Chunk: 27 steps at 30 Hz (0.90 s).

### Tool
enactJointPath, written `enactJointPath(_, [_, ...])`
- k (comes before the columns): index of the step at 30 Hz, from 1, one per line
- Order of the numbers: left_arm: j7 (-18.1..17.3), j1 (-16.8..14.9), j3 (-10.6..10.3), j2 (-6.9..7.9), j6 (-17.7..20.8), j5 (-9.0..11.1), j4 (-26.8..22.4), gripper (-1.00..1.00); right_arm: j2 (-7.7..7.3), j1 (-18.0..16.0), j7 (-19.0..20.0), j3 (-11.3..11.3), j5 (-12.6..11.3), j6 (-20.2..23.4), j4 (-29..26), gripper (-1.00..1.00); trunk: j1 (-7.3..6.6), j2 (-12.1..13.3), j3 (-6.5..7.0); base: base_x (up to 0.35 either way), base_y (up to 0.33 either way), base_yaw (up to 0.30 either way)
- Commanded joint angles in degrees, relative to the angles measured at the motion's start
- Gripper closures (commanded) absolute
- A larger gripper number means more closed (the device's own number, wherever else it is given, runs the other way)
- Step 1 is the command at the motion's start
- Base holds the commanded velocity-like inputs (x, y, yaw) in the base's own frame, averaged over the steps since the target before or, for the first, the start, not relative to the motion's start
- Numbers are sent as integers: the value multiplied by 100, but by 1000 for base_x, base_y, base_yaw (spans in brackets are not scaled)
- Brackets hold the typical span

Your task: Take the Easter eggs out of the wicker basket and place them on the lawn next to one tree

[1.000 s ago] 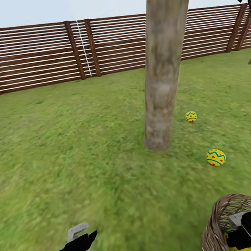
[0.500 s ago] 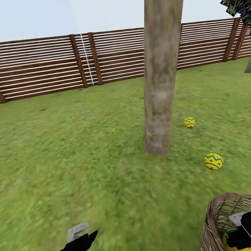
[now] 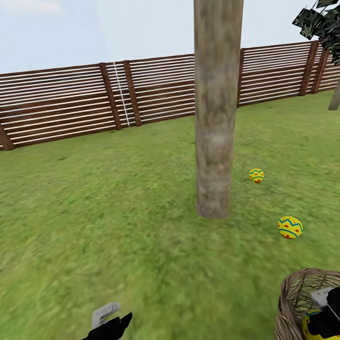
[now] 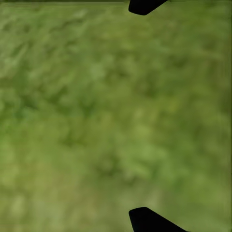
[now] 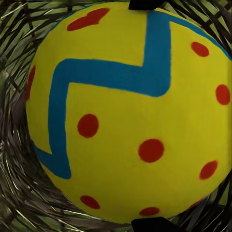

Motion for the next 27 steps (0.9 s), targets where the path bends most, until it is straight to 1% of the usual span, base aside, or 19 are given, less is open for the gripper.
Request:
enactJointPath(1, [-16,-3,11,-1,40,28,-5,-100,3,-2,59,-5,58,16,-6,100,-4,-1,18,0,0,0])
enactJointPath(13, [-9,-3,11,-1,40,22,-6,-100,14,-2,59,2,60,16,-6,100,-34,16,283,-5,0,0])
enactJointPath(20, [-7,-3,12,-1,40,30,-11,-100,23,-2,59,2,58,16,-6,100,-52,25,438,-264,3,0])
enactJointPath(25, [-7,-3,14,-1,40,31,-5,-100,43,-2,59,2,66,16,-6,100,-65,32,549,-8,1,0])
enactJointPath(27, [-12,-3,14,-1,40,31,-3,-100,43,-2,59,2,66,16,-6,100,-109,112,585,0,0,0])
